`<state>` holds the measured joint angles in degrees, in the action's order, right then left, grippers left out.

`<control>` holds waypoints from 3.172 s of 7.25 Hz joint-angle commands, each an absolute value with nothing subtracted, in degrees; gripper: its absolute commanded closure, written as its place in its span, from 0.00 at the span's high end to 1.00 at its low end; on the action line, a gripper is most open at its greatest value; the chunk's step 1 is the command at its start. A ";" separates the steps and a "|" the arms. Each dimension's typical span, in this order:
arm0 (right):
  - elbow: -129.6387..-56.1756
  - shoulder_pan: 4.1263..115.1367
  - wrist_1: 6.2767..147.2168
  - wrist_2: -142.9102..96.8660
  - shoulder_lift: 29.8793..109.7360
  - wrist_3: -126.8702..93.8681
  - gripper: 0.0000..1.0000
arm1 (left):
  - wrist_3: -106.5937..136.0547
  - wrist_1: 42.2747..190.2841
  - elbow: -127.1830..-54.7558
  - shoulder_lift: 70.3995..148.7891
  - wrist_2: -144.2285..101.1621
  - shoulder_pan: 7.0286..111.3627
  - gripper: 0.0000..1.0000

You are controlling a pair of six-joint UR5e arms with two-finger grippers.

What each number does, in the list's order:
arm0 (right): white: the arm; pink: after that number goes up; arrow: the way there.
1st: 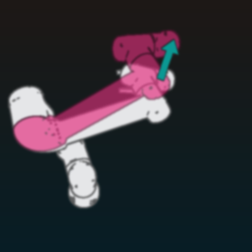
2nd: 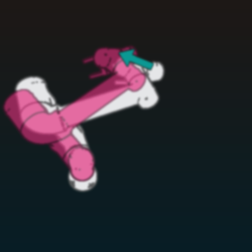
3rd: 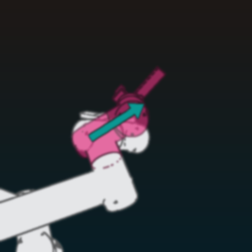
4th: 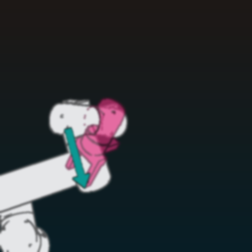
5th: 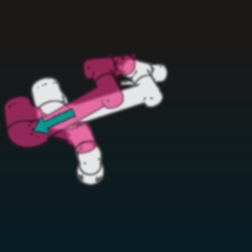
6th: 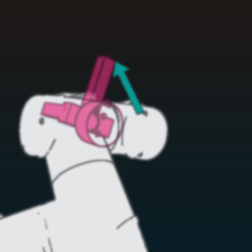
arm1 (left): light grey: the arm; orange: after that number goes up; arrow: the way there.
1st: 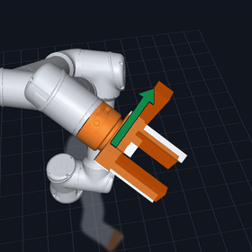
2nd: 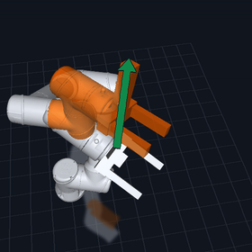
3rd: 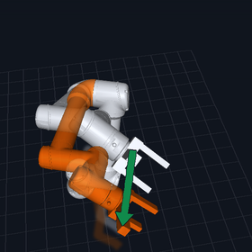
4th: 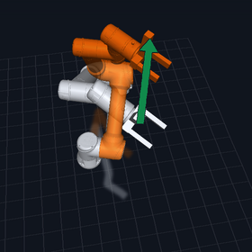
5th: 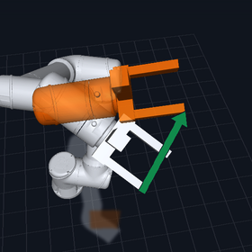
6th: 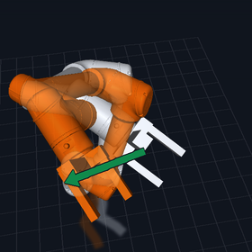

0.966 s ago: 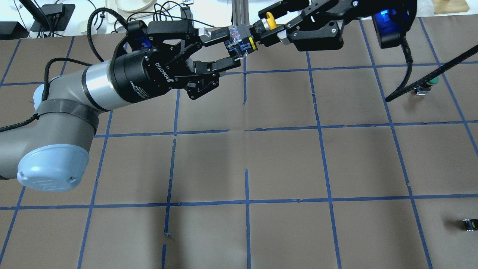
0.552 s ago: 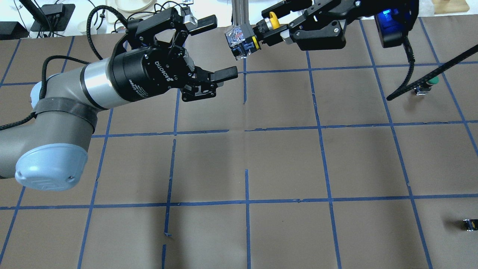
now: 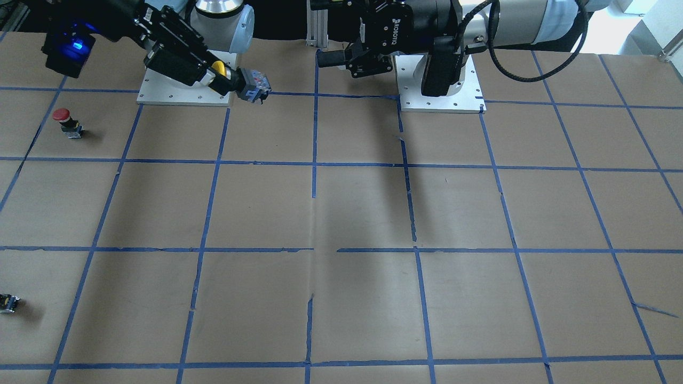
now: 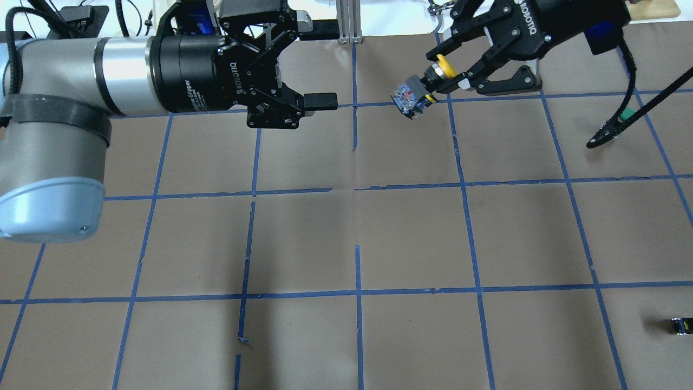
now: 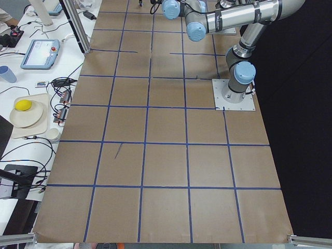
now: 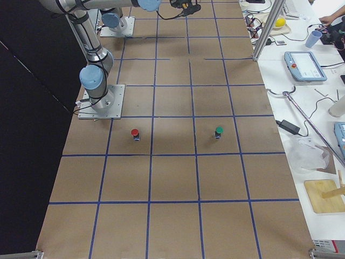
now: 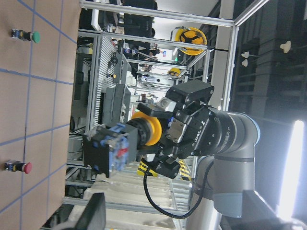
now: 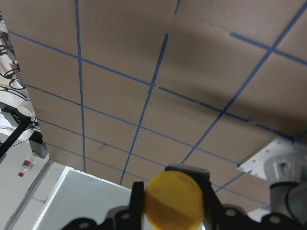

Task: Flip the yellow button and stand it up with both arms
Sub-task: 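Carry the button down with the right gripper while the left arm withdraws, then set the button upright on the table and open the right gripper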

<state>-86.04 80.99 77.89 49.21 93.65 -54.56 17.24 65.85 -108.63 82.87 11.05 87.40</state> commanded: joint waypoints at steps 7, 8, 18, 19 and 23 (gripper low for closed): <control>-108.24 63.40 111.99 82.35 92.29 19.61 0.18 | 13.55 84.76 -85.58 92.51 73.59 94.22 0.99; -110.54 59.37 113.45 81.40 92.20 25.43 0.18 | 11.01 86.64 -82.04 95.42 78.87 94.13 0.99; -113.91 41.84 125.22 73.04 76.57 49.31 0.18 | 1.85 87.19 -85.17 95.27 88.59 93.96 1.00; -113.99 41.84 127.25 73.30 75.33 49.22 0.18 | 1.85 87.19 -85.17 95.27 88.59 93.96 1.00; -113.99 41.75 126.21 73.30 75.50 49.13 0.18 | 1.85 87.19 -85.17 95.27 88.59 93.96 1.00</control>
